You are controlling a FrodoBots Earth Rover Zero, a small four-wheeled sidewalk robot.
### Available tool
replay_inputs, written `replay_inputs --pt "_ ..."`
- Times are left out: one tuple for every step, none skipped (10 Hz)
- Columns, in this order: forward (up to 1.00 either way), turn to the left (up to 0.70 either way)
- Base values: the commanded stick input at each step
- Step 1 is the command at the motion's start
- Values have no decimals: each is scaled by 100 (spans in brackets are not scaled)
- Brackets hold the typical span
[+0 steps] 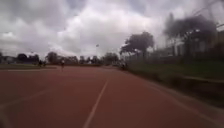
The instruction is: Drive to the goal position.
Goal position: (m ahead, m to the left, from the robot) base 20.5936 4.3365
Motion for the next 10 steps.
replay_inputs --pt "85 1" --pt "85 1" --pt "85 0" --pt "85 -1" --pt "85 -27" --pt "85 -14" --pt "85 -1" --pt "85 1" --pt "85 1" --pt "85 1"
